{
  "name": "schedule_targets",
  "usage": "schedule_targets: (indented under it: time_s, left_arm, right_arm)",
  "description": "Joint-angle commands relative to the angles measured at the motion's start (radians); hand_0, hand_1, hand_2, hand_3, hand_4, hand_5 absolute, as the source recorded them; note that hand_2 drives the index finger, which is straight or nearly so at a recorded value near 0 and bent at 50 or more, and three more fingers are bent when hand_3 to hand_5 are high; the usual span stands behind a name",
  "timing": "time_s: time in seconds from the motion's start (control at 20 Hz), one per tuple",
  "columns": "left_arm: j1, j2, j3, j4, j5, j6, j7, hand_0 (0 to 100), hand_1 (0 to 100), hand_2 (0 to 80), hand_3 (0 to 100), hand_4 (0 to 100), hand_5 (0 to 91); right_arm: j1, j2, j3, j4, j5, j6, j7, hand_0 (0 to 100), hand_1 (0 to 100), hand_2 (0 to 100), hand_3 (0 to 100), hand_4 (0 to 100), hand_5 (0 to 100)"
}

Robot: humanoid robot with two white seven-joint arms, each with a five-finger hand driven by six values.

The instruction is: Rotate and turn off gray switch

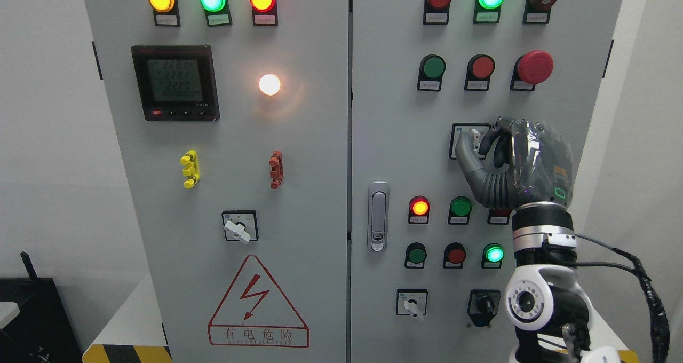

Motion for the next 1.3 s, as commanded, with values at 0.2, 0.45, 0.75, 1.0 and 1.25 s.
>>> schedule_targets:
  time_s: [0.2, 0.45, 0.75, 1.0, 1.25]
  left_arm:
    - [0.000, 0.000, -0.002, 0.014, 0.000, 0.001, 0.006, 12, 39, 0.0, 0, 0, 0.0]
    - [0.000, 0.000, -0.002, 0.014, 0.000, 0.001, 0.004, 12, 39, 0.0, 0, 0, 0.0]
    - [0.000, 0.000, -0.002, 0.014, 0.000, 0.001, 0.006, 12, 39, 0.0, 0, 0, 0.0]
    - [0.000, 0.000, -0.002, 0.014, 0.000, 0.001, 0.004, 12, 39, 0.0, 0, 0, 0.0]
    - [0.000, 0.000, -0.002, 0.014, 0.000, 0.001, 0.004, 12, 39, 0.0, 0, 0, 0.0]
  right_arm:
    - [0.004, -0.007, 0.000, -0.018, -0.001, -0.001, 0.001, 40, 38, 72, 98, 94, 100]
    - [0.007, -0.009, -0.002, -0.036, -0.001, -0.002, 0.001, 38, 38, 72, 98, 95, 100]
    - [0.025, -0.012, -0.017, -0.073, -0.001, -0.022, -0.003, 37, 38, 72, 98, 95, 100]
    - [0.057, -0.004, -0.055, -0.174, -0.005, -0.125, -0.010, 38, 38, 72, 98, 95, 100]
    - [0.119, 0.001, -0.072, -0.239, -0.043, -0.215, -0.051, 38, 33, 63, 100, 95, 100]
